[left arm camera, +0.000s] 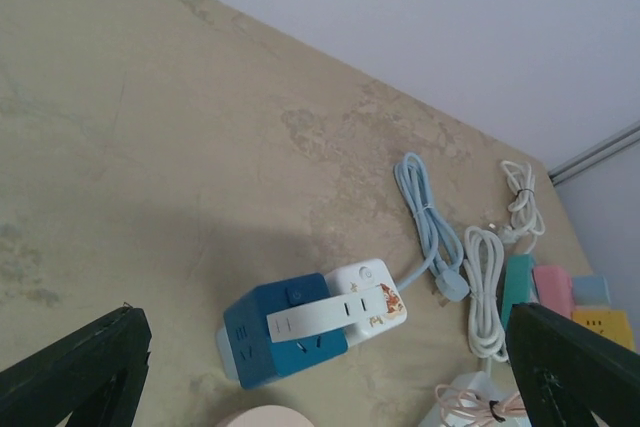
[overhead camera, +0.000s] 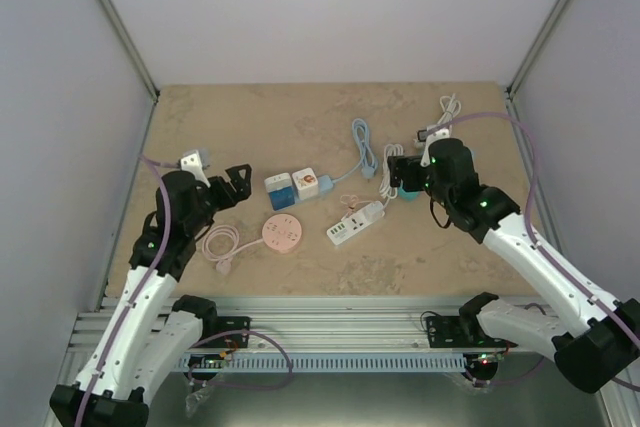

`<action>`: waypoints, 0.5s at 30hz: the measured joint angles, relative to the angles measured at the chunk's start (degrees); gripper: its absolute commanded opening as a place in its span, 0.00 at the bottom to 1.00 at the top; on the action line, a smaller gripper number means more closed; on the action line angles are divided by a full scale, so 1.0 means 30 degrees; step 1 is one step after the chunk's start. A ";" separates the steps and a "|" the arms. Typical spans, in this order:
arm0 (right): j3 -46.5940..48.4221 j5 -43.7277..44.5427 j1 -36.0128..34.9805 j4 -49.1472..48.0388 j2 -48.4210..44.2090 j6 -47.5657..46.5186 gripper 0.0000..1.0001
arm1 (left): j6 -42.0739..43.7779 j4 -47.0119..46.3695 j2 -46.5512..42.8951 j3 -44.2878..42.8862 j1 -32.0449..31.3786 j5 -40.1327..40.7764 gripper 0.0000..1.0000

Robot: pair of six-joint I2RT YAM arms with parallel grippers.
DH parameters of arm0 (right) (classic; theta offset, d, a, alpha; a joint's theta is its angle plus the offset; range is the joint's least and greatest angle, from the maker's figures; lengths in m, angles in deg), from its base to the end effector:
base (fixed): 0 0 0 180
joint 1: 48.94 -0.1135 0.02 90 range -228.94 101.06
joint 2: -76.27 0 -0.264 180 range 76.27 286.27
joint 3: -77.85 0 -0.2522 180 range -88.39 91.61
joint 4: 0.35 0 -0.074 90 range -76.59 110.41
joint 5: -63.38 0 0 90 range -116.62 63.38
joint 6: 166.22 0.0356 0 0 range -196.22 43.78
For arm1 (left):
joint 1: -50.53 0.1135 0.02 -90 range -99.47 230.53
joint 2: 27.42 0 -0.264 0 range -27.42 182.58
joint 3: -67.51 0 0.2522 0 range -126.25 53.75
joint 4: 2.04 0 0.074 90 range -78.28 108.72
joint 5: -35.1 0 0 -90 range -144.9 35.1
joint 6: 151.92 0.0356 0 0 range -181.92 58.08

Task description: Insert the plug

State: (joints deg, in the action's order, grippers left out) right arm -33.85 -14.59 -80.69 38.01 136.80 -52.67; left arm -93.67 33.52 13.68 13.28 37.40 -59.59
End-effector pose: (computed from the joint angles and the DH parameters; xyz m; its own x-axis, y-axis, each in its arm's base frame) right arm 0.2026 0.1167 0.3221 -0.5414 0.1245 -0.8315 -0.1590 0.9560 0.2467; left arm 0.1628 -0.0410 0.3026 -0.4738 -0.4280 -0.7696 0.0596 0.8564 -0.5129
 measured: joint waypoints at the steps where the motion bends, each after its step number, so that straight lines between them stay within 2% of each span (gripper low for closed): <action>1: -0.0029 0.0000 0.0015 0.0058 0.0080 0.0160 0.95 | -0.0204 -0.0080 -0.0226 0.0240 0.0000 -0.0073 0.99; 15: -0.1297 -0.0007 0.0058 0.0401 0.0306 0.1239 0.95 | -0.1435 -0.0692 -0.1785 0.1894 0.0000 -0.1537 0.99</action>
State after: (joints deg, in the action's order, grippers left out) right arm -37.74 -14.61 -80.52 39.22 137.72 -48.96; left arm -97.98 31.44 8.33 18.96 37.40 -64.20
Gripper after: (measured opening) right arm 0.951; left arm 0.995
